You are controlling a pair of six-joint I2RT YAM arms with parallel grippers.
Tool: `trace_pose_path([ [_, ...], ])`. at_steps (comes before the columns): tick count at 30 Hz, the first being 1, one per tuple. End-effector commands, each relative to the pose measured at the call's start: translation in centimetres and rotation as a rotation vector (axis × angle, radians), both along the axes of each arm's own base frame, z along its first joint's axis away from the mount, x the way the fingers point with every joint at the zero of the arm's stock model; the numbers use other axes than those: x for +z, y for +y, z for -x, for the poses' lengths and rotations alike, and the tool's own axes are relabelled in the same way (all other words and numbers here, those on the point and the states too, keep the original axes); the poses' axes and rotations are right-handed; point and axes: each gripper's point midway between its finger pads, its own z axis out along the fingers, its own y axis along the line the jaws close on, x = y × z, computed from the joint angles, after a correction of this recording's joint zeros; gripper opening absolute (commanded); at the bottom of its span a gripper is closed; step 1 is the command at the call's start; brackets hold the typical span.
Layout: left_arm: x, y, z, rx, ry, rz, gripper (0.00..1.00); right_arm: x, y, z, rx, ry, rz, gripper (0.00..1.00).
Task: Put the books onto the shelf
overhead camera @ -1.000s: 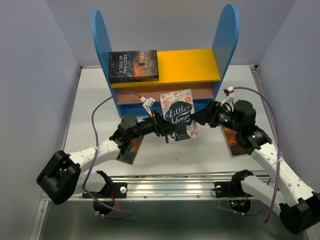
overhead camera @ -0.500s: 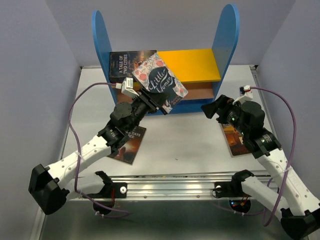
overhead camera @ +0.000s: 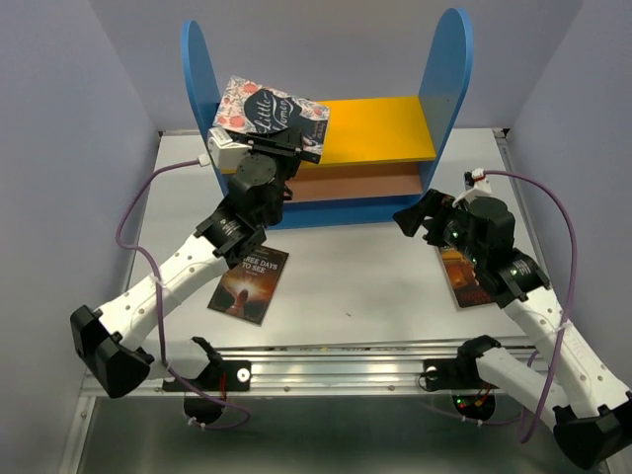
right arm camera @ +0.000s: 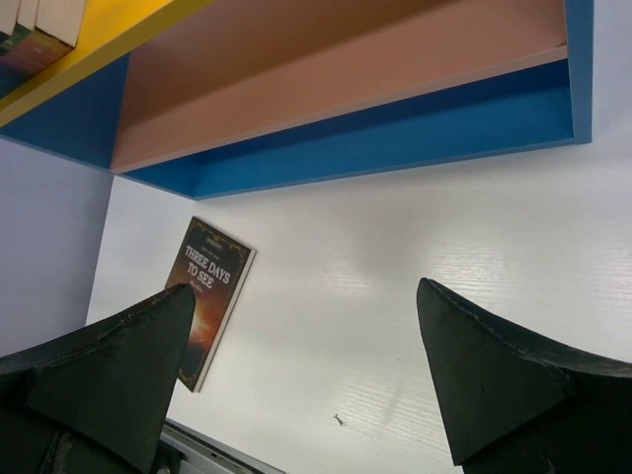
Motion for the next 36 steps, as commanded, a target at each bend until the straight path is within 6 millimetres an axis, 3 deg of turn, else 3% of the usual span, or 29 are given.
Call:
trace_pose_path([
  [1,3.7,1.9,-0.7,0.125,-0.024,0.132,0.00,3.1,0.4,0.0,0.024,-0.068,-0.025,1.00],
  [10,2.8,4.2,-1.8,0.305,0.040,0.203,0.00,2.8,0.6,0.2,0.038,-0.061,-0.030,1.00],
  [14,3.0,3.6,-2.6,0.312,0.049,0.173,0.00,2.6,0.8,0.1,0.043,-0.051,-0.033,1.00],
  [15,2.0,3.3,-2.9,0.318,0.076,0.152,0.00,2.5,0.8,0.1,0.043,-0.049,-0.032,1.00],
  [19,1.5,3.4,-3.7,0.327,0.092,0.175,0.00,2.2,1.1,-0.1,0.055,-0.036,-0.029,1.00],
  [28,1.3,5.0,-6.4,0.368,0.107,0.175,0.03,2.4,1.0,0.0,0.060,-0.048,-0.022,1.00],
  [31,0.4,4.8,-7.1,0.355,0.151,0.162,0.04,2.1,0.9,0.0,0.052,-0.041,-0.018,1.00],
  [33,-0.2,5.1,-7.1,0.363,0.164,0.174,0.22,1.9,1.0,-0.1,0.056,-0.033,-0.018,1.00],
  [34,-0.1,5.1,-7.1,0.358,0.161,0.180,0.41,1.9,1.1,-0.1,0.059,-0.032,-0.019,1.00],
  [36,0.0,5.2,-6.8,0.351,0.157,0.186,0.58,1.9,1.1,-0.2,0.062,-0.031,-0.018,1.00],
])
